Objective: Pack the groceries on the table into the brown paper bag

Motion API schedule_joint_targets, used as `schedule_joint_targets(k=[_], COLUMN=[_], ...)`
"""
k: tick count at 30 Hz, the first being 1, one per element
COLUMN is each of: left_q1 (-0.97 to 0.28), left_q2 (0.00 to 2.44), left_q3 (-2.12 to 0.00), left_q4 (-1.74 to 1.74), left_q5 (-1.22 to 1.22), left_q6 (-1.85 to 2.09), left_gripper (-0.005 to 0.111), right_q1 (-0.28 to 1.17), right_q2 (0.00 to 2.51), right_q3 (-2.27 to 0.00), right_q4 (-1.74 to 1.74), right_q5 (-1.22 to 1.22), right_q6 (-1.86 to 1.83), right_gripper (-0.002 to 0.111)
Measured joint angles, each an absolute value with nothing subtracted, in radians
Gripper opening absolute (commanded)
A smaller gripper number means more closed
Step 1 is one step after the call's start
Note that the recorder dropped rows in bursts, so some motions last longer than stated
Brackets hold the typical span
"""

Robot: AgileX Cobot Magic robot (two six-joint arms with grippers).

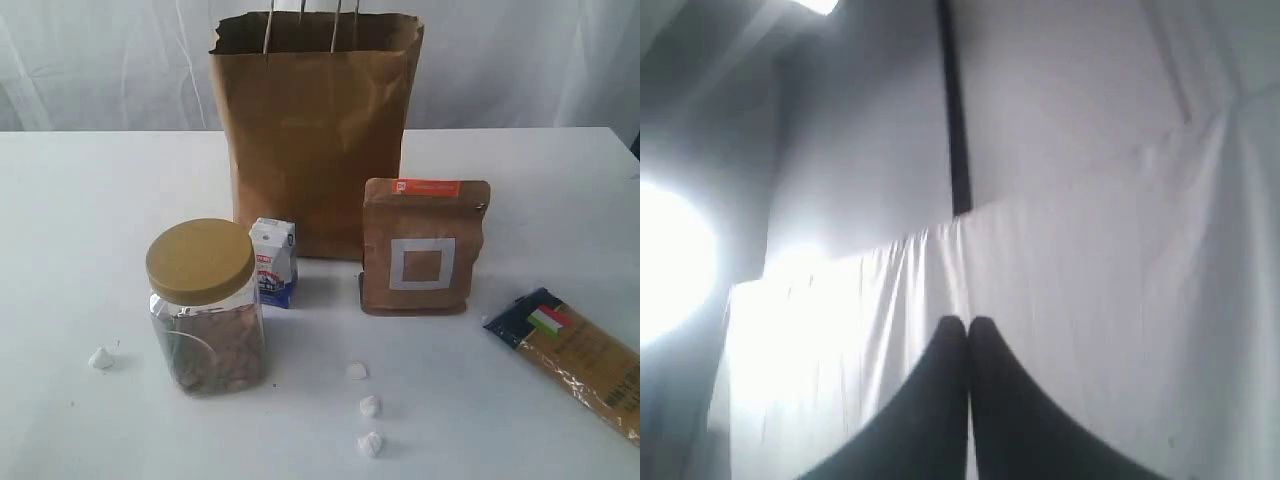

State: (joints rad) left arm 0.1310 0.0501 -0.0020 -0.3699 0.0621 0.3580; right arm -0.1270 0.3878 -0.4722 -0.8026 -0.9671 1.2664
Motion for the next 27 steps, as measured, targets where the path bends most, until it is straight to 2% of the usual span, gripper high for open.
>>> schedule_joint_targets(k=[6, 10, 15, 17, 22, 27], left_q1=[0.131, 0.131, 0.131, 0.131, 0.131, 0.131], left_q2=[0.05, 0.05, 0.05, 0.05, 0.05, 0.05], left_q3=[-0.002, -0.002, -0.002, -0.002, -0.002, -0.002], left_q4=[-0.376, -0.376, -0.376, -0.376, -0.339, -0.279], left_q5=[0.062, 0.062, 0.072, 0.075, 0.062, 0.038], left_q6=[0.191, 0.105, 0.091, 0.091, 0.106, 0.132], left_gripper=[0.0, 0.0, 0.0, 0.0, 0.0, 0.0], right_q1=[-0.122, -0.122, -0.095, -0.064, 0.066, 0.273], right_q2=[0.581, 0.751, 0.924, 0.948, 0.954, 0.957], right_q3=[-0.568, -0.568, -0.568, -0.568, -0.573, -0.631], right_q4=[-1.413, -1.678, -1.738, -1.745, -1.751, -1.753], right_q5=[-0.781, -0.69, -0.948, -0.974, -0.873, -0.687], right_q6=[1.374, 1.769, 1.813, 1.813, 1.829, 1.835], right_gripper=[0.0, 0.0, 0.0, 0.0, 0.0, 0.0])
